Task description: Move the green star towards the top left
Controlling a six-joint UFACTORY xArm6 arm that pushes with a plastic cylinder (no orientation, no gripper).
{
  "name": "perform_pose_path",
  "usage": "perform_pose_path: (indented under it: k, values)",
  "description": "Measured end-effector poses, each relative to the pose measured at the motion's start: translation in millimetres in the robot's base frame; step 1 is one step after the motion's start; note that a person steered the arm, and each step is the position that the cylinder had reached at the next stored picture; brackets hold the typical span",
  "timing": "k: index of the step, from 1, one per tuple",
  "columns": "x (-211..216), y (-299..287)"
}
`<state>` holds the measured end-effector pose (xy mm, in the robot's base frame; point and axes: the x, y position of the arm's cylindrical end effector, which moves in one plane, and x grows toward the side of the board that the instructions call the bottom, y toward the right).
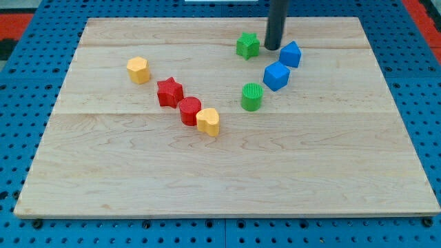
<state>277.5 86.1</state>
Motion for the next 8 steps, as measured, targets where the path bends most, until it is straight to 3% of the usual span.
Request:
perform_pose_path:
  k: [1, 2, 4, 6, 7, 8]
  values:
    - [29.7, -1.7]
    - [33.6, -1.7]
    - [-2.4, 13.3]
    - [-14.5, -125.1]
    - [-20.7, -145.8]
    - [-14.2, -86.8]
